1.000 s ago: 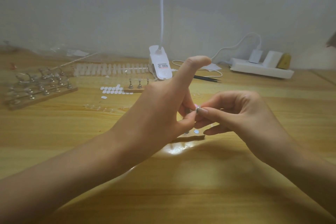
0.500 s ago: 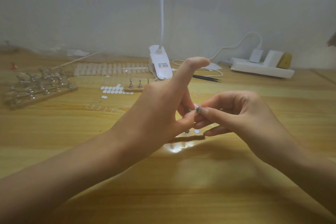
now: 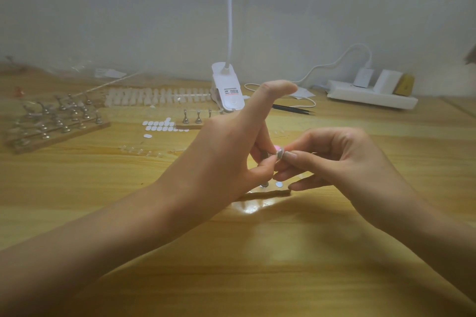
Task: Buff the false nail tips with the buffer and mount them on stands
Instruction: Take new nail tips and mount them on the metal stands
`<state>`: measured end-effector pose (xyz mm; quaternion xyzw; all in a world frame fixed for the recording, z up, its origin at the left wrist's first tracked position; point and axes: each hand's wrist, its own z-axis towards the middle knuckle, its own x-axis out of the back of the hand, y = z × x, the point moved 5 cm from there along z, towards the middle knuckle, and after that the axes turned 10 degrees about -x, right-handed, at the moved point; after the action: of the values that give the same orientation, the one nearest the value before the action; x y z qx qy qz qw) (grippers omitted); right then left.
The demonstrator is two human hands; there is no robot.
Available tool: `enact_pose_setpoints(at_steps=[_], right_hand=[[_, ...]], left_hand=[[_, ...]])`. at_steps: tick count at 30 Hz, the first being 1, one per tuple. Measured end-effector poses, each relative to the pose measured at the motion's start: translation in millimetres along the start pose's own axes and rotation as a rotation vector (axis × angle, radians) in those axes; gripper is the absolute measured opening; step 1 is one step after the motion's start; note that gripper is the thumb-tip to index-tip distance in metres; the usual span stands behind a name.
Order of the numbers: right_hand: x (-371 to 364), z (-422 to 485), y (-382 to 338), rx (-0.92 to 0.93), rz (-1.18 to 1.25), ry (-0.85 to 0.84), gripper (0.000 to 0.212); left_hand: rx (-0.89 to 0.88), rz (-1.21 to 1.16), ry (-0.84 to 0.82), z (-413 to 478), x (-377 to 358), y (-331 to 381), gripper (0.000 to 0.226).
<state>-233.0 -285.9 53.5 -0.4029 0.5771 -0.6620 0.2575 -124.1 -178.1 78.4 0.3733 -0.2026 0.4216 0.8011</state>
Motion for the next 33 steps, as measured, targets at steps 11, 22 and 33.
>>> enact_pose_setpoints(at_steps=[11,22,33], right_hand=[[-1,-2,-4,0.341,-0.434,-0.019,0.016],[1,-13,-20,0.815,-0.929,0.181,0.017],[5,-1,-11,0.05,-0.152,-0.127,0.018]], left_hand=[[0.03,-0.106,0.015,-6,-4,-3,0.07],[0.216,-0.301,-0.069,-6,-6,-20,0.011],[-0.018,0.066,0.016,-4,7,-6,0.009]])
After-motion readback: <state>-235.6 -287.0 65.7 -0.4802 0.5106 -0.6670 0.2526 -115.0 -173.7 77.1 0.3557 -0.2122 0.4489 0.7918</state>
